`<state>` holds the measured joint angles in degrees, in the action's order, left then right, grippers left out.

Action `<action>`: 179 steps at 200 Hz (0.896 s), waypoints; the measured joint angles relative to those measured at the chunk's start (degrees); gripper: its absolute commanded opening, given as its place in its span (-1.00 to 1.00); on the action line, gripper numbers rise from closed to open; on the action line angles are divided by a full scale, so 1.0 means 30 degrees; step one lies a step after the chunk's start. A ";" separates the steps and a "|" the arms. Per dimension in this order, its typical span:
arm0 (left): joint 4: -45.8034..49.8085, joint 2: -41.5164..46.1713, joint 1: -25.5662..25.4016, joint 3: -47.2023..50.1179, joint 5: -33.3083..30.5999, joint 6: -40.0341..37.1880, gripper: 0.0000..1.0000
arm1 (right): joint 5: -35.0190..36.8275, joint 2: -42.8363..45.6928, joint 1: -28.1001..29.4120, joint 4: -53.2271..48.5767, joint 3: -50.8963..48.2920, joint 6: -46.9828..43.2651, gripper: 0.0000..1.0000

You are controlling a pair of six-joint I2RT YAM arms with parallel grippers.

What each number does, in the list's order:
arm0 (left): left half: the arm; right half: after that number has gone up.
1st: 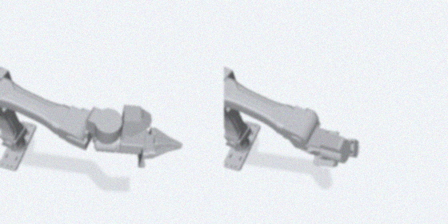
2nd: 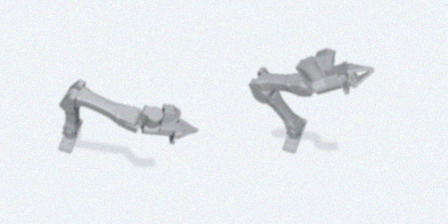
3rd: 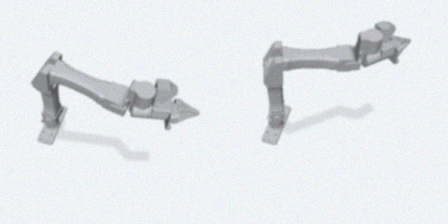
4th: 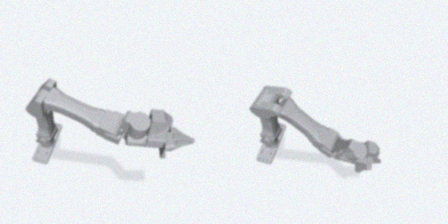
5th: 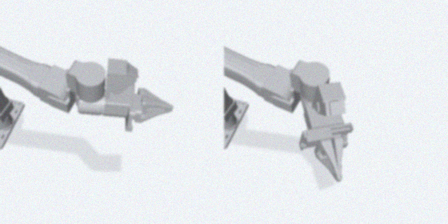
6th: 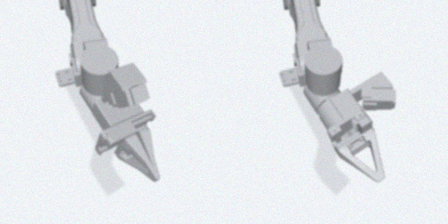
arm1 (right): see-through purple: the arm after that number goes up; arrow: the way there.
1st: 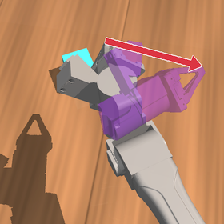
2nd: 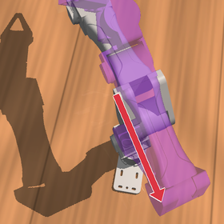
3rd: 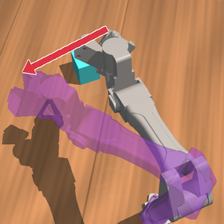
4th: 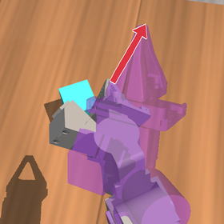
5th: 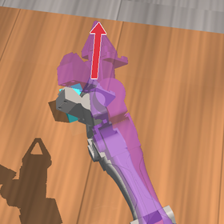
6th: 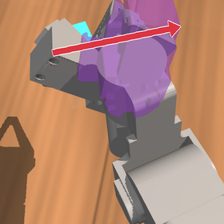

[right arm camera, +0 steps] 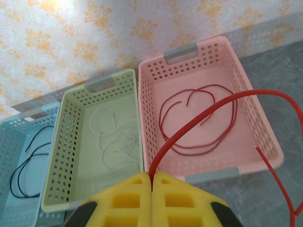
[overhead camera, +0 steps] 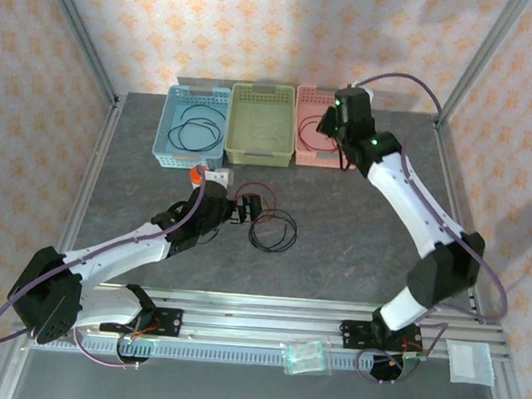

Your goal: Untangle the cables

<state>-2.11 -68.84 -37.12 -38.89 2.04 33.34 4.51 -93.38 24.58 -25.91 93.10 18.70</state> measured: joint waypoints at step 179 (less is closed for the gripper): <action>-0.3198 -0.8153 0.2178 -0.6972 0.2113 -0.0663 0.99 | -0.0058 -1.3712 -0.1596 -0.2382 1.1876 -0.0976 -1.00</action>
<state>-11.70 -93.30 -30.59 -59.81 8.38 31.35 4.34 -134.52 19.79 -33.06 128.73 15.77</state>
